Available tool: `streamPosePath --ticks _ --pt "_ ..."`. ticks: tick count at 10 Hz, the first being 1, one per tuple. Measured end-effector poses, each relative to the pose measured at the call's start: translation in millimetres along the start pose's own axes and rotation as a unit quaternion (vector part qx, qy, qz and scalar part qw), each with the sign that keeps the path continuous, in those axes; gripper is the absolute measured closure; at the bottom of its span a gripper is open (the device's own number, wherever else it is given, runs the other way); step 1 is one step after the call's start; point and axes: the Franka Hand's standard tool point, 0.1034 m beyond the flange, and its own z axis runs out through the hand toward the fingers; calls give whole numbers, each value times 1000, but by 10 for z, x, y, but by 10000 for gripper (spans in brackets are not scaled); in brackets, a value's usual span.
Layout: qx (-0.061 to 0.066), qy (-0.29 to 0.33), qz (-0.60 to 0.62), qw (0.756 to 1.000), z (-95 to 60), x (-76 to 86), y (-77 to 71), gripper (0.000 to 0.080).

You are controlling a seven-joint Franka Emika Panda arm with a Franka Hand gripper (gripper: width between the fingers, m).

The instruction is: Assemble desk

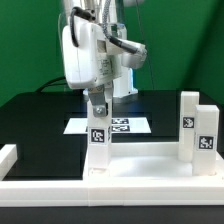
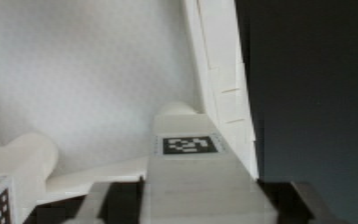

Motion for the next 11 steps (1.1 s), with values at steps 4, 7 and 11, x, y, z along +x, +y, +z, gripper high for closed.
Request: streamPosePath --ticks 4,7,11 --pt "-81 -11 -301 950 -124 69 94 173" --pt "-81 -17 -375 923 -115 73 94 151" --pt "-70 -10 -588 806 -55 -14 1 150"
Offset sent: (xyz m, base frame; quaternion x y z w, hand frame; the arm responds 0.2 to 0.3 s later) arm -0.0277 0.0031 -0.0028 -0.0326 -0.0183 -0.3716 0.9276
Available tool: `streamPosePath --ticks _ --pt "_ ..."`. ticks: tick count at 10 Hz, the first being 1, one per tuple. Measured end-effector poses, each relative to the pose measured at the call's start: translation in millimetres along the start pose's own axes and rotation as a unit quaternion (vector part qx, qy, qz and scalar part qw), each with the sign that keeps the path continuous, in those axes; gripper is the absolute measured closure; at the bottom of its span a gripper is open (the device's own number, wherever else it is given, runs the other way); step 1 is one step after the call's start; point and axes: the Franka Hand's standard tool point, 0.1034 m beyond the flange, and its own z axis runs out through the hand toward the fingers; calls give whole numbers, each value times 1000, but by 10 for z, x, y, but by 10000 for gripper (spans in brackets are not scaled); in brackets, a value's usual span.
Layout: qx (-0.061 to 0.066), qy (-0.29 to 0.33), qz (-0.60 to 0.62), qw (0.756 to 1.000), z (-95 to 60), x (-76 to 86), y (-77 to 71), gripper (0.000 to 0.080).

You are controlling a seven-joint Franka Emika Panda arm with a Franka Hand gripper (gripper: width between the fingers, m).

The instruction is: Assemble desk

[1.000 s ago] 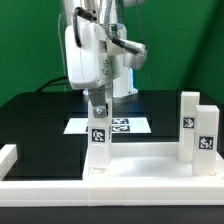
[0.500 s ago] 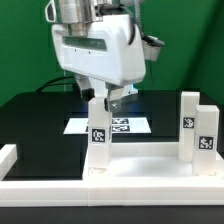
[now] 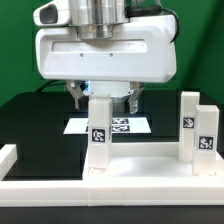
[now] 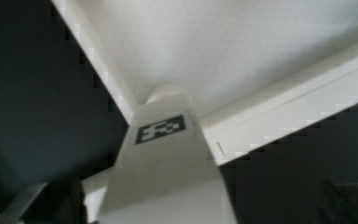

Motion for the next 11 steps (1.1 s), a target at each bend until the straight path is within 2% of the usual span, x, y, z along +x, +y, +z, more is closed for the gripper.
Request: streamPosePath --ticks 1,2,3,4,6,7,8,9,10,11 --pt "0 0 11 1000 3 -2 -5 233" --pt "1 0 34 999 5 -3 -7 422" --pt "0 0 73 997 6 -5 -7 422" --pt "0 0 87 996 8 -4 -1 508" --pt "-1 0 200 980 2 19 44 508" --pt "12 -6 285 958 11 41 88 508" --pt "30 -17 403 915 15 50 79 508" --pt "57 -17 471 880 16 77 78 508" --pt "75 -14 514 854 19 57 120 508" --pt "81 -7 548 832 20 42 117 508"
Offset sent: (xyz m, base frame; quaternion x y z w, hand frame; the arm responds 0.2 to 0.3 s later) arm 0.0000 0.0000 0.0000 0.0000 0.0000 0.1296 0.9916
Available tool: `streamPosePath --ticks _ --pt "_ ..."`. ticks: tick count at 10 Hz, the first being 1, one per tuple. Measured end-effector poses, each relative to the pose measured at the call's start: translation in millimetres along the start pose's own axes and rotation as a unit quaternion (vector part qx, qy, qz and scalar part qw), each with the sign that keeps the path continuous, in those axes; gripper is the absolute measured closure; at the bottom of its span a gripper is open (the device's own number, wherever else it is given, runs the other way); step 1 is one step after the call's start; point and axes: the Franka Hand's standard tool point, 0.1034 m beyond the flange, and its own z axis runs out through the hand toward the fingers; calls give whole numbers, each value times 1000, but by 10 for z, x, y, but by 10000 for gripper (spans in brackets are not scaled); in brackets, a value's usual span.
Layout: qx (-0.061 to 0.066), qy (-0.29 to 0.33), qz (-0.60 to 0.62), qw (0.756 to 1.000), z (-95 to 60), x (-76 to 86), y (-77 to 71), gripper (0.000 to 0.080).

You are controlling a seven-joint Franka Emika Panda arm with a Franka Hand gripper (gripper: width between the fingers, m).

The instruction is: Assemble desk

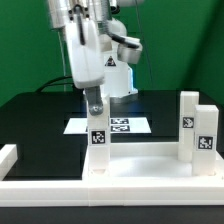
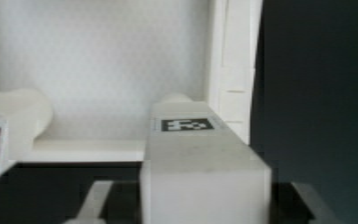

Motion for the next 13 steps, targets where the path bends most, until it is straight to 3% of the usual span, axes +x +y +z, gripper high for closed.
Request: streamPosePath --ticks 2,3,4,5,9,10,12,13 --pt "-1 -1 8 1000 0 -12 -3 480" --pt "-2 0 -6 1000 7 -11 0 346" --pt "-3 1 -20 1000 16 -10 4 346" --pt "-10 12 -144 989 53 -9 17 198" --pt "-13 13 -283 959 98 -2 58 151" --pt "-19 17 -375 927 101 -4 48 151" --pt "-29 11 -563 826 154 -56 32 151" --pt "-32 12 -574 818 169 -101 65 151"
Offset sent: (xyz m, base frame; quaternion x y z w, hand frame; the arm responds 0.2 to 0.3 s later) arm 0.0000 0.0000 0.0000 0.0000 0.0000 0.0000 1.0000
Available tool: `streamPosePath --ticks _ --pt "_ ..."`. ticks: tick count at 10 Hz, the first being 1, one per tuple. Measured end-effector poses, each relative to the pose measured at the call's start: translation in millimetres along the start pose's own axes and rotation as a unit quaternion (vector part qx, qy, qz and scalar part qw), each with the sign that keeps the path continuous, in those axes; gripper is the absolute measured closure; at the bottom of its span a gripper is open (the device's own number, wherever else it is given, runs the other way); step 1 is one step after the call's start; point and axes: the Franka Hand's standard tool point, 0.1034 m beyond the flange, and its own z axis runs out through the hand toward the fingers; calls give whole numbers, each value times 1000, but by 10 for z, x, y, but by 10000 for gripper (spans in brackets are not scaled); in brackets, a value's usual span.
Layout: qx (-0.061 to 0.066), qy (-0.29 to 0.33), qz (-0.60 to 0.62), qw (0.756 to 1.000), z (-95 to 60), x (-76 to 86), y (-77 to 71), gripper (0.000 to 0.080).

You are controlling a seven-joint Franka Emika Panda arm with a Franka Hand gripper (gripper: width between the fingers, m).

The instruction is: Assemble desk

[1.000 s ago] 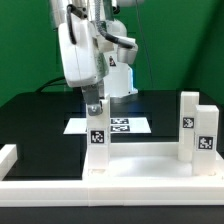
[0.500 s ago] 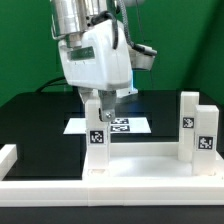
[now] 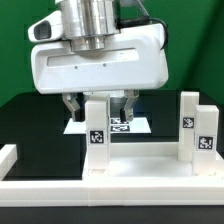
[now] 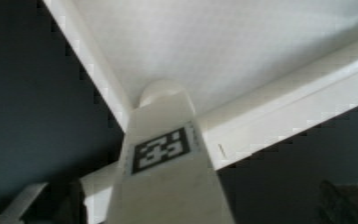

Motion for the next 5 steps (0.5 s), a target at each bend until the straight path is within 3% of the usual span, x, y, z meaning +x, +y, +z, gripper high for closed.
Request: streamPosePath --ticks 1,4,5 --pt "0 0 3 1000 5 -1 1 151" --pt "-1 -1 55 998 17 -5 15 500" --pt "-3 -1 106 994 12 8 59 500"
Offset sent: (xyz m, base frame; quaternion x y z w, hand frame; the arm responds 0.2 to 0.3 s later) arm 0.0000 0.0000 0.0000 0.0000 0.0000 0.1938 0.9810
